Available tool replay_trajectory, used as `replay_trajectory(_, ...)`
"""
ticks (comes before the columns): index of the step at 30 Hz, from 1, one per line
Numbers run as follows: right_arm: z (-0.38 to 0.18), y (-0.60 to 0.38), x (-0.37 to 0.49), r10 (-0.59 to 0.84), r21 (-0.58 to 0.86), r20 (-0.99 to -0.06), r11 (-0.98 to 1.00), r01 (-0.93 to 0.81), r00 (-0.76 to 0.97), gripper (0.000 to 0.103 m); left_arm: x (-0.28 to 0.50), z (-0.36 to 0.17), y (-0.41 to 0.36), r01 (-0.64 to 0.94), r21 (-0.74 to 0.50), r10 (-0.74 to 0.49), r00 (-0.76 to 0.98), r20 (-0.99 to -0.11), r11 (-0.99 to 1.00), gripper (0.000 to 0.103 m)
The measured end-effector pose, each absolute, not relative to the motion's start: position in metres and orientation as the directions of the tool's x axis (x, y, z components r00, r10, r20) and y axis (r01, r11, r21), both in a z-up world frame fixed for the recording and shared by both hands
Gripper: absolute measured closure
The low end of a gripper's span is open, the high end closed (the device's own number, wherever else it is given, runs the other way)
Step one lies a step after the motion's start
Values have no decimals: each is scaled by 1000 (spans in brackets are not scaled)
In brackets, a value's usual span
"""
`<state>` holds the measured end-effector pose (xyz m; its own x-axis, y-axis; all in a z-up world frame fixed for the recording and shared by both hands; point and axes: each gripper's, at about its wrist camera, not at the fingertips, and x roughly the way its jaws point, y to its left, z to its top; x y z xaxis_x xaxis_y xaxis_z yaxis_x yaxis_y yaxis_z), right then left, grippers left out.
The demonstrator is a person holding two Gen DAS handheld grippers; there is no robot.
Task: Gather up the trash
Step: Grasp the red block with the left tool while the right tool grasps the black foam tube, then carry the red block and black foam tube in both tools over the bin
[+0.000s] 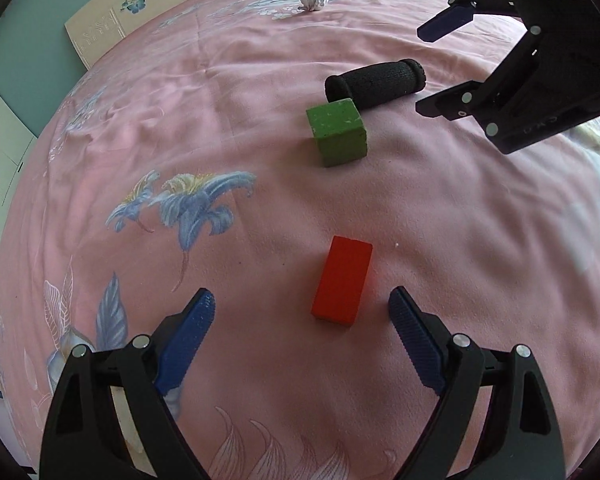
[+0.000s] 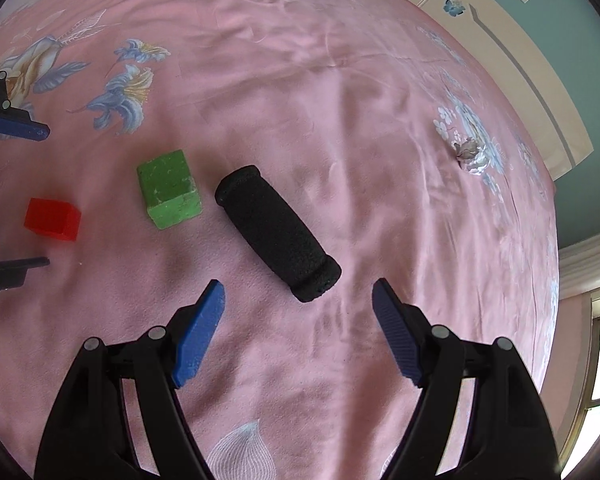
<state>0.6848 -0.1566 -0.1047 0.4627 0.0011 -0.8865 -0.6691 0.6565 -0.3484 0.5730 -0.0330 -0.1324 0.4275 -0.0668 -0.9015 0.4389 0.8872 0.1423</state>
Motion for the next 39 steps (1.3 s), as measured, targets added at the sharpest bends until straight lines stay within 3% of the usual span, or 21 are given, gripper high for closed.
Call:
replay_trajectory(8,-124,-140,714,32,-320,-901,623,-714,432,29,584,-136,-41,467,86,-125,403,-906,880,28)
replay_trajectory(11,-132,-137,721,49,-262,-925,638,-724,378,40,588,-137,-41,455,45,-153,388,-909,889,37)
replay_trajectory(12,-133,-139,723,67,-217,-937,659,-720,343,48,589,-137,-42,451,38,-158,388,-908,892,40)
replay_trajectory(15,-135,-142,719,91,-187,-937,685,-704,338,53,592,-139,-43,423,12,-163,376,-912,906,48)
replay_trajectory(19,-132,-144,709,70,-207,-928,716,-666,365,56,588,-136,-45,394,-10,-169,371,-913,919,81)
replay_trajectory(28,-102,-169,681,-3,-240,-911,818,-523,413,64,566,-115,-42,342,31,-115,398,-910,939,81)
replay_trajectory(39,5,-199,620,8,-240,-852,883,-404,523,66,515,-22,-41,315,98,-81,511,-856,944,81)
